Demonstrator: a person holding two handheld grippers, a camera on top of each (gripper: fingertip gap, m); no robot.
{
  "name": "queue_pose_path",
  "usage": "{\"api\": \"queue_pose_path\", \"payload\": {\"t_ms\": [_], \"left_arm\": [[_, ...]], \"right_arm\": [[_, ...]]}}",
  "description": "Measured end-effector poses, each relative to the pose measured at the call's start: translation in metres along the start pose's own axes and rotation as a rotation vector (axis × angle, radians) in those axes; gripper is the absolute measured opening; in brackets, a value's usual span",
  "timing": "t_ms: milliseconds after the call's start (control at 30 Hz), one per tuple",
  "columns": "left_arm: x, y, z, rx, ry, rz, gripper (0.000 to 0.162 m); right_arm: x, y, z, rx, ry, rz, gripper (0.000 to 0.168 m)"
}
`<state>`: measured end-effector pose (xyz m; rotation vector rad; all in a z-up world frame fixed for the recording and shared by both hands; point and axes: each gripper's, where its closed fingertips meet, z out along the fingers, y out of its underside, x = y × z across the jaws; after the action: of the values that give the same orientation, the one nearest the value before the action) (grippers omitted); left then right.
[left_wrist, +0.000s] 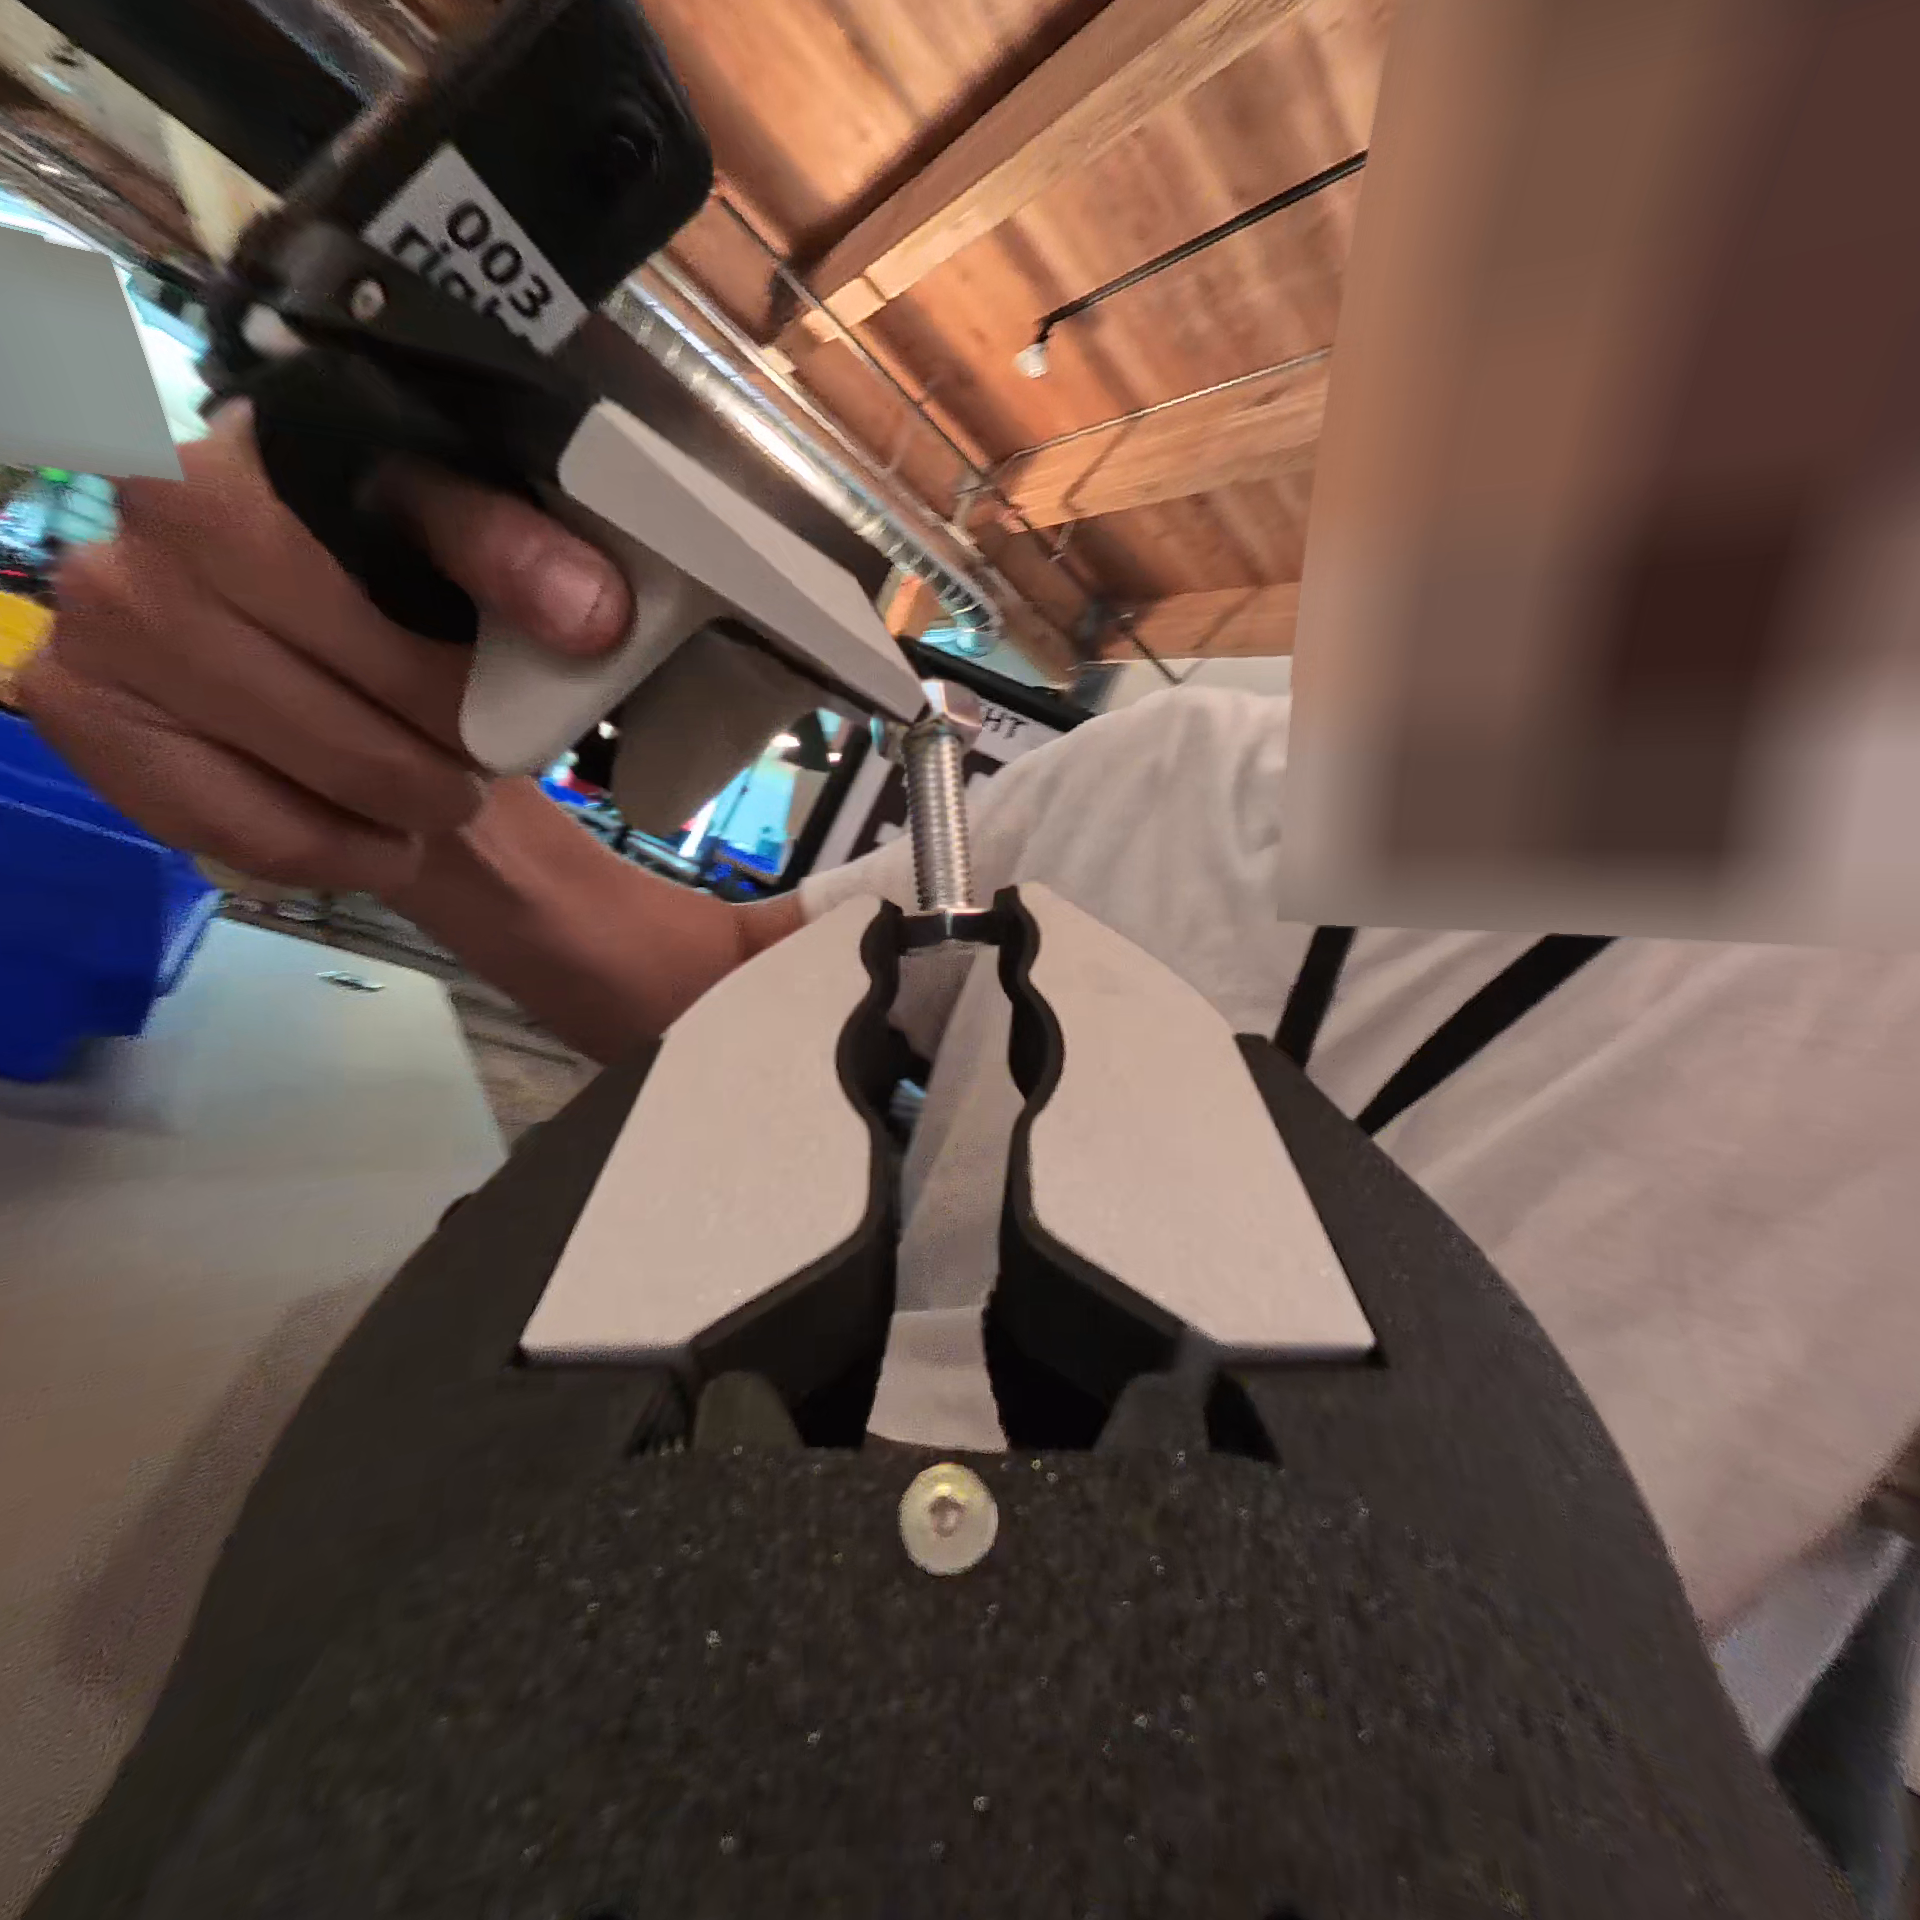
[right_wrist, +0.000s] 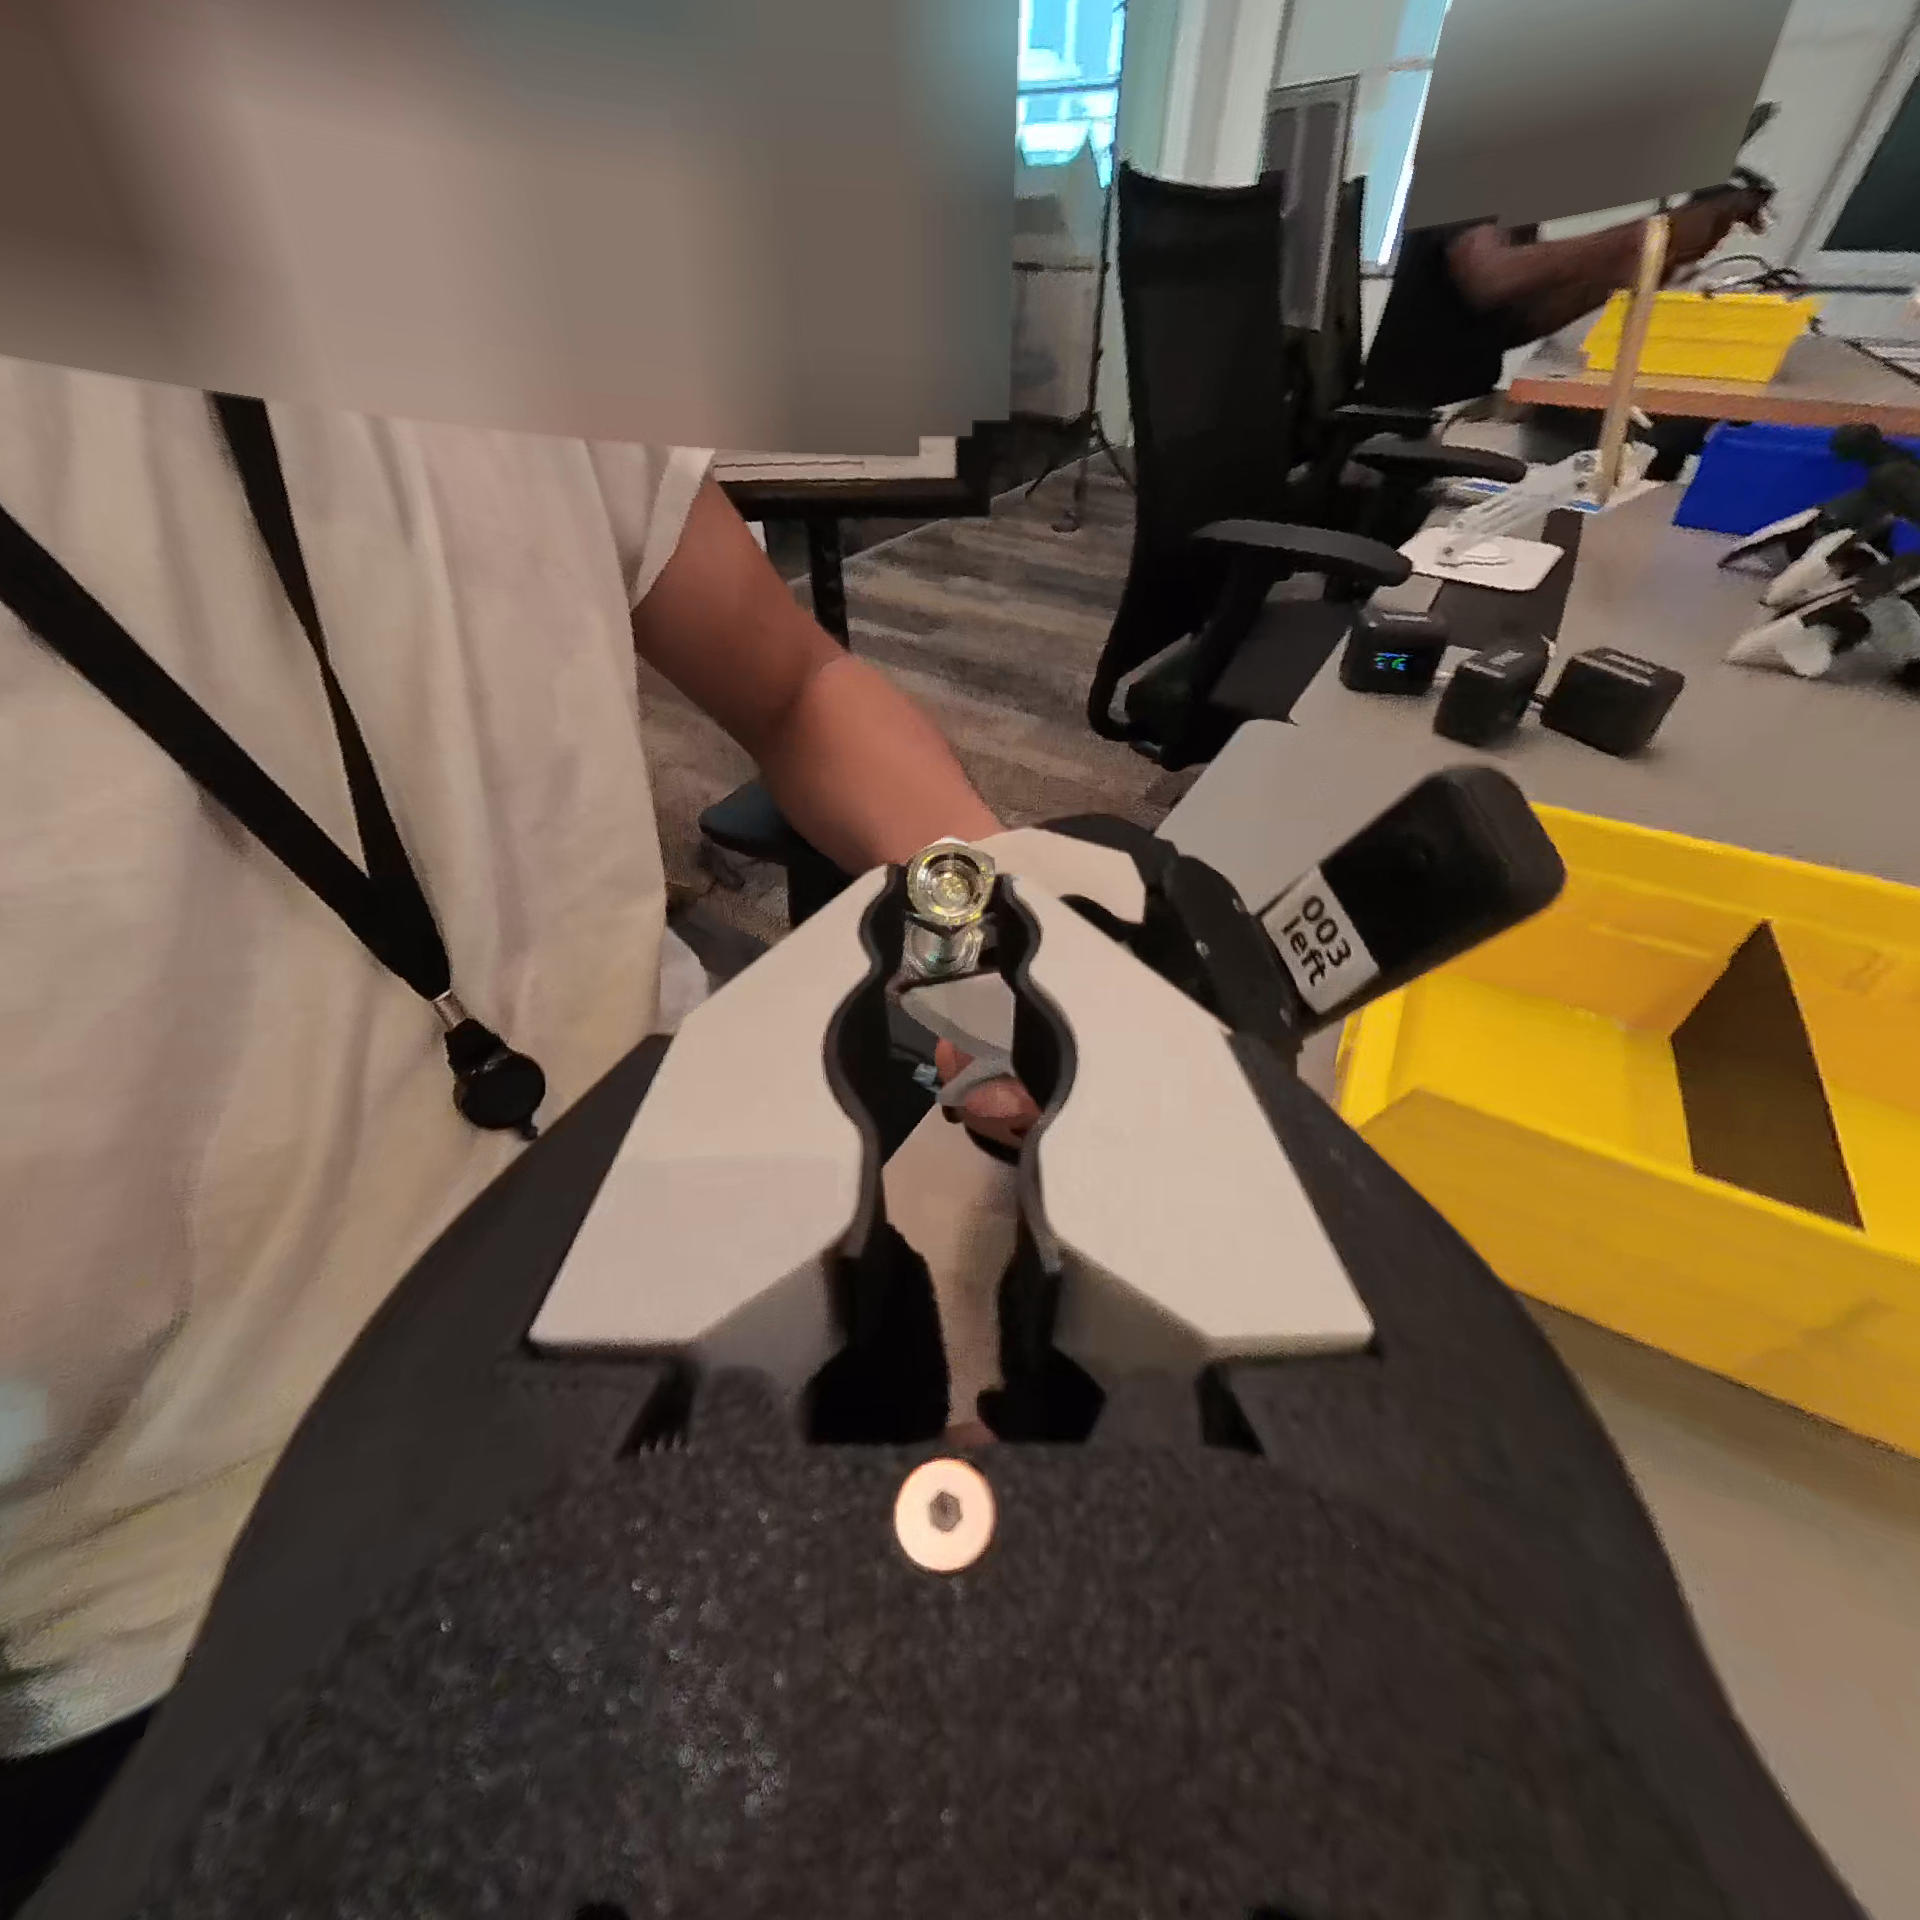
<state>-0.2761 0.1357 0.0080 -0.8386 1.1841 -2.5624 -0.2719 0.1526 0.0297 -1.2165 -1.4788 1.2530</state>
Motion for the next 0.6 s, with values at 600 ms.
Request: {"api": "queue_pose_path", "payload": {"t_ms": [600], "left_arm": [[-0.084,0.002,-0.05,-0.24,-0.827,0.418,0.018]], "right_arm": [[0.053,0.063,-0.036,-0.078,0.359,0.38,0.017]]}}
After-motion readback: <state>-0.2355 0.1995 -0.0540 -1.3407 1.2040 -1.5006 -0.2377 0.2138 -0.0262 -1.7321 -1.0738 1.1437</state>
